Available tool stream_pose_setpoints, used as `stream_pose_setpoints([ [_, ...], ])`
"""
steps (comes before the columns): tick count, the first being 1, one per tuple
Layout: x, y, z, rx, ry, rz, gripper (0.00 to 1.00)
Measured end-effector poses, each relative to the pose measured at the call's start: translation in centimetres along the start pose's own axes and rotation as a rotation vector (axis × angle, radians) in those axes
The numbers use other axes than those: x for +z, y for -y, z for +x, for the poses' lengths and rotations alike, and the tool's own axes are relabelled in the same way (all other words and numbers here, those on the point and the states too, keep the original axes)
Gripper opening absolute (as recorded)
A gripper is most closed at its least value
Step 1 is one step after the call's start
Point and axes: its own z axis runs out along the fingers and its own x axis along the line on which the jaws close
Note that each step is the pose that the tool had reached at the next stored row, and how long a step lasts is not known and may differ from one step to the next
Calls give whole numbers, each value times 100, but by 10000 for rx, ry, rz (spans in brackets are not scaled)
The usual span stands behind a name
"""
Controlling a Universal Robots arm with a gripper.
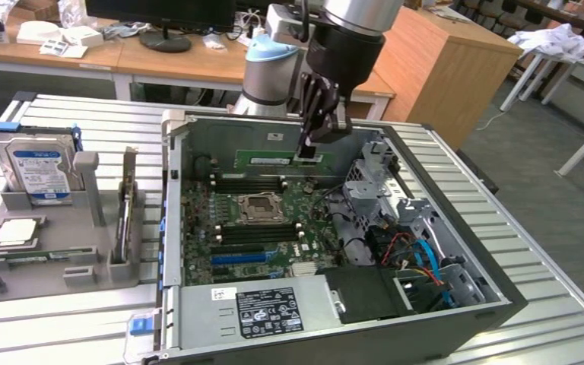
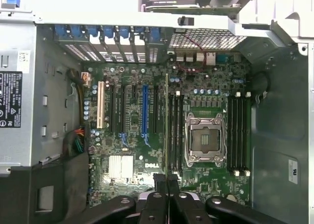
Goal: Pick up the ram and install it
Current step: 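Pick up the ram and move it above insertion slot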
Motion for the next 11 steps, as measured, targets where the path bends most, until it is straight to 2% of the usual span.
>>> stream_pose_setpoints([
  [6,6,0,-93,0,0,0,12],
  [11,7,1,-102,-1,0,0,12],
])
